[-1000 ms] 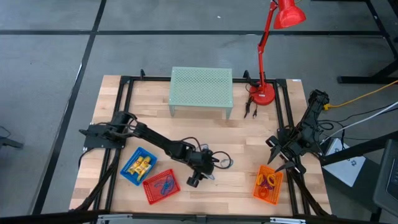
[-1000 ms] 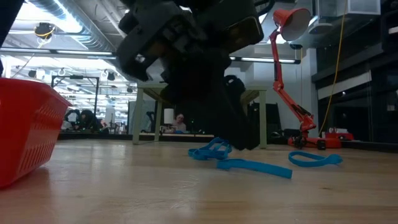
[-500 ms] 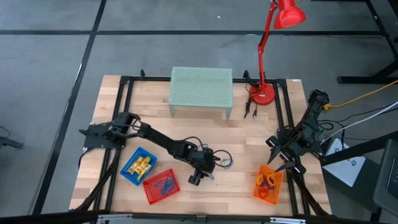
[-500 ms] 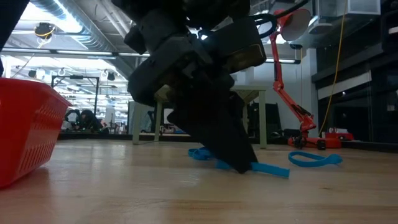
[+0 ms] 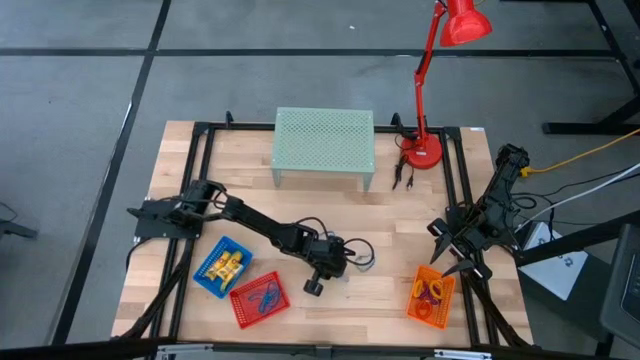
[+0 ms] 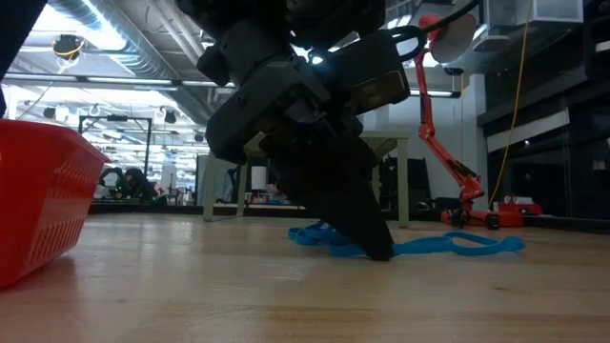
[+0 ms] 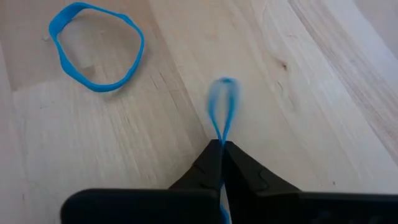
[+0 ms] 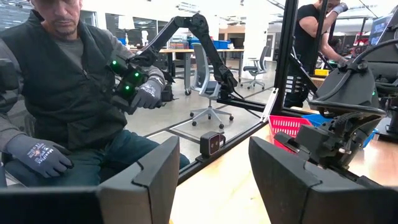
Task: Pick & Place Office Desk Supplies
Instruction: Put the blue rubber band into the red bin
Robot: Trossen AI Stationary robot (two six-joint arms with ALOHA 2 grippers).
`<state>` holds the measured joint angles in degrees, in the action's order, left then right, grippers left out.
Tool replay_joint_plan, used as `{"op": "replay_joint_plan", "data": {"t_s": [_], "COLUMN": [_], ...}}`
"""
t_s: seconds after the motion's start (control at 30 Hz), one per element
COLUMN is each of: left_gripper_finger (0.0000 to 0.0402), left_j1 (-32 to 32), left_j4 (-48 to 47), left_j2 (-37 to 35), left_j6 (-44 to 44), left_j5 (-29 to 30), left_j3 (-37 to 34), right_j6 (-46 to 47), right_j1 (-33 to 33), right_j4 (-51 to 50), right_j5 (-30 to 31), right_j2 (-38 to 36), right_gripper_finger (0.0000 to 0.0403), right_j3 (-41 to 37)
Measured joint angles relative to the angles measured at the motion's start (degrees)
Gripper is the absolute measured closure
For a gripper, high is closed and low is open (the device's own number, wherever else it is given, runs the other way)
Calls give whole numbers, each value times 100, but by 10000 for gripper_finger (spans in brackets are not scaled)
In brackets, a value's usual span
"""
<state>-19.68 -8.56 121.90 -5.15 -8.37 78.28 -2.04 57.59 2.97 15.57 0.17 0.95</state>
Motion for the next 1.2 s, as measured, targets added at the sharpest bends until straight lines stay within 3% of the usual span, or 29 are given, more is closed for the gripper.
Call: {"op": "replay_joint_plan", "data": {"t_s": [0.33, 0.57, 0.67, 0.83, 1.2], "left_gripper_finger": [399, 399, 399, 399, 399], "left_j1": [-226, -785, -1101, -1596, -2473], "left_j4": [-1070, -1569, -1959, -2916, -2167], "left_j2": [-1154, -2187, -2425, -2478, -2432], "left_j6": [203, 845, 1257, 2339, 4482], "left_j5": [-67, 43, 405, 1044, 1488], "left_j3": [-26, -17, -12, -35, -1377], "right_j6": [-1, 1, 0, 1, 0], "right_j1": [1, -1, -1, -1, 2], "right_j4": [1, 0, 0, 1, 1], "right_j5": [0, 0, 0, 0, 0], "right_j2": [2, 2, 2, 2, 2], "right_gripper_finger": [208, 208, 208, 208, 208], "right_j3": [0, 0, 0, 0, 0]}}
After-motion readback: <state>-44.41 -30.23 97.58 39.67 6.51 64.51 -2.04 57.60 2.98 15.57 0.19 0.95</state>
